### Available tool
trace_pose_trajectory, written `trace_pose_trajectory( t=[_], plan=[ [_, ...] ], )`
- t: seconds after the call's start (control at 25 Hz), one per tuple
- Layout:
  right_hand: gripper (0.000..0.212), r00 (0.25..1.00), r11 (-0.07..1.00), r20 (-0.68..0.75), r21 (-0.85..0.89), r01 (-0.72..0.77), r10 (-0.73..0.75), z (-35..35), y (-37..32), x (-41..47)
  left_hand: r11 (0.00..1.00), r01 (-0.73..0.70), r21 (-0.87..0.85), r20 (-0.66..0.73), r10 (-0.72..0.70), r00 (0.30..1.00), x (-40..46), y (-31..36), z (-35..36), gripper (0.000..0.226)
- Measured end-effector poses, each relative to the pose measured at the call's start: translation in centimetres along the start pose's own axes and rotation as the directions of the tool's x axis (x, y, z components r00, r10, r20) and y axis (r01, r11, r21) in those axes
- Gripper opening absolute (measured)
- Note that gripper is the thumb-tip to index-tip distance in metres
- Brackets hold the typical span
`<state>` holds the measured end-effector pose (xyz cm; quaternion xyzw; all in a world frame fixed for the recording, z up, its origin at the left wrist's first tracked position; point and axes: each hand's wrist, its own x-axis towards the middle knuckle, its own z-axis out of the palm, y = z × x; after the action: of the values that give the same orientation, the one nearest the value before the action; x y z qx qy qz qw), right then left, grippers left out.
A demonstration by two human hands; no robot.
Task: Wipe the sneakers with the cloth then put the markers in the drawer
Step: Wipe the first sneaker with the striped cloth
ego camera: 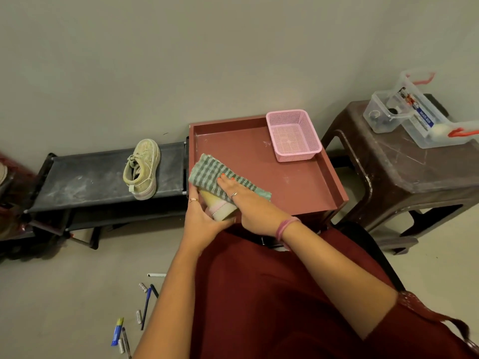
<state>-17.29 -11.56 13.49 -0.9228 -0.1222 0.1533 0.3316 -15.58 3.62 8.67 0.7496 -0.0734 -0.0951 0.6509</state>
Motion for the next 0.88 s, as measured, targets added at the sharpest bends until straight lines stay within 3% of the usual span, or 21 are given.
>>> trace_pose_trajectory(
  t=[0.16, 0.24, 0.32, 0.44, 0.52, 0.64, 0.76, 0.88],
  plan=[
    [0.076, 0.977, 0.958, 0.096, 0.197, -0.207, 0.192, -1.8, 3.9, 2.6, 1.000, 0.030, -0.007, 0.024, -0.030, 0.999, -0.6, -0.7, 0.1, 0.118],
    [0.077, 0.974, 0.954, 0.081, 0.203, -0.223, 0.210, -1.5, 3.9, 2.5, 0.999, 0.033, 0.007, 0.025, -0.033, 0.999, -0.8, -0.9, 0.2, 0.117],
    [0.078, 0.992, 0.987, 0.025, 0.101, -0.126, 0.124, 0.2, 1.6, 1.9, 0.998, 0.054, -0.025, -0.008, -0.054, 0.999, -0.4, -1.2, 0.4, 0.111],
    [0.083, 0.981, 0.973, -0.157, -0.218, 0.077, -0.113, 2.6, -1.1, -0.1, 0.997, 0.072, -0.022, -0.062, -0.073, 0.995, 0.2, -1.4, 0.6, 0.091],
    [0.087, 0.964, 0.960, -0.213, -0.259, 0.103, -0.161, 3.4, 0.1, 0.3, 0.997, 0.075, -0.017, -0.084, -0.076, 0.994, 0.4, -1.3, 0.5, 0.090],
    [0.091, 0.996, 0.998, -0.091, -0.065, 0.016, -0.022, 2.8, 3.7, 2.3, 0.995, 0.097, -0.026, -0.088, -0.099, 0.991, 0.0, -1.8, 0.4, 0.107],
    [0.099, 0.981, 0.978, -0.064, -0.089, -0.189, 0.184, 2.6, 8.5, 3.0, 0.995, 0.090, 0.052, -0.068, -0.086, 0.994, -0.5, -2.0, 0.9, 0.114],
    [0.097, 0.955, 0.943, -0.031, -0.151, -0.296, 0.295, 2.1, 10.3, 3.4, 0.991, 0.058, 0.117, -0.059, -0.052, 0.997, -0.6, -2.3, 1.9, 0.112]
  ],
)
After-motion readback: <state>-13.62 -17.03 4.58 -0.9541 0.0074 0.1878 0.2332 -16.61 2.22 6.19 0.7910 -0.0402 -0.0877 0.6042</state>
